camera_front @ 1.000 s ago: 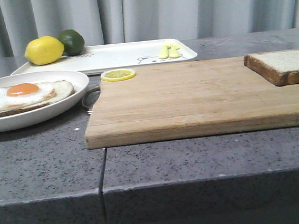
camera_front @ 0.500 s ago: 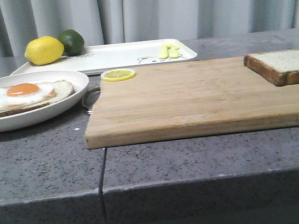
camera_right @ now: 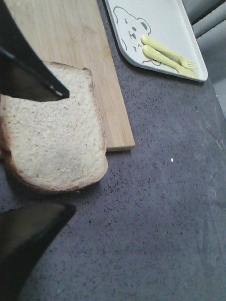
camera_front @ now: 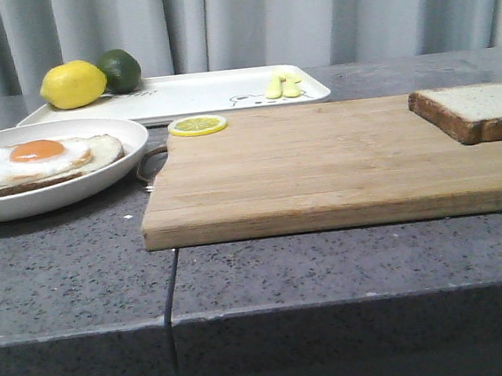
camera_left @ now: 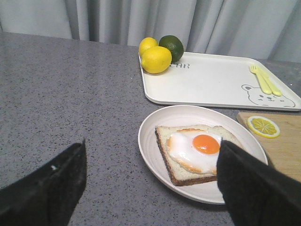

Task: Place bread and move sandwich to tray
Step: 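Lower the right gripper and grasp the bread slice edge, then lift the bread slice with the right gripper toward the egg plate, then lay the bread slice on the egg toast and open the right gripper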

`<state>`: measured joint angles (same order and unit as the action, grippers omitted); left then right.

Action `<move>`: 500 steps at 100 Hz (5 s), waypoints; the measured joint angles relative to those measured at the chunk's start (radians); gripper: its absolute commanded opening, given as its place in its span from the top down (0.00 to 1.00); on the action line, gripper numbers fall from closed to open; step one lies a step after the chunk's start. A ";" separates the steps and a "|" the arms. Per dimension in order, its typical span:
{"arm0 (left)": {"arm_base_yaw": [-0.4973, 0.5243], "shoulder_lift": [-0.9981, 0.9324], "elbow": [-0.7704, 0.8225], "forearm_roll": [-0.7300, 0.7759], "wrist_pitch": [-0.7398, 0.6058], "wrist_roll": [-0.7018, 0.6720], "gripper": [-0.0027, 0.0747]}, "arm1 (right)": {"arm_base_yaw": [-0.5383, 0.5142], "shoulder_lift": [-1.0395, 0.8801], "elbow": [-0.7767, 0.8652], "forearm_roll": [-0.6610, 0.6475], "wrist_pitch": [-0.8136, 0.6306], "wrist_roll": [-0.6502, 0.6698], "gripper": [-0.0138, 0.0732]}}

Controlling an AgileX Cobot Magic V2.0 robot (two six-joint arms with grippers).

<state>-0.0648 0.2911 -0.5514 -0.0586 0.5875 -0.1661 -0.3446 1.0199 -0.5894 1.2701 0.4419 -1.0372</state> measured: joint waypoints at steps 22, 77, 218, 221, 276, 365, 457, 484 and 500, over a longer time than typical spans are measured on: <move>0.000 0.000 0.000 0.000 0.000 0.000 0.27 | -0.002 0.119 -0.001 0.198 -0.018 -0.188 0.29; 0.000 0.000 0.000 0.000 0.000 0.000 0.27 | -0.004 0.293 -0.001 0.306 0.000 -0.245 0.29; 0.000 0.000 0.000 0.000 0.000 0.000 0.27 | -0.006 0.419 -0.019 0.354 0.207 -0.242 0.91; 0.000 0.000 0.000 0.000 0.000 0.000 0.27 | -0.006 0.405 -0.019 0.354 0.212 -0.240 0.91; 0.000 0.000 0.000 0.000 0.000 0.000 0.27 | 0.089 0.049 -0.019 0.415 0.378 -0.090 0.91; 0.000 0.000 0.000 0.000 0.000 0.000 0.27 | 0.871 0.286 -0.373 0.527 -0.090 0.024 0.91; 0.000 0.000 0.000 0.000 0.000 0.000 0.27 | 1.184 0.800 -0.731 0.553 -0.396 0.278 0.91; 0.000 0.000 0.000 0.000 0.000 0.000 0.27 | 1.184 0.843 -0.734 0.557 -0.415 0.290 0.91; 0.000 0.000 0.000 0.000 0.000 0.000 0.27 | 1.184 0.855 -0.734 0.560 -0.419 0.293 0.90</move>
<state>-0.0648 0.2911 -0.5514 -0.0586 0.5875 -0.1666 0.8389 1.8744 -1.3229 1.8297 0.0225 -0.7442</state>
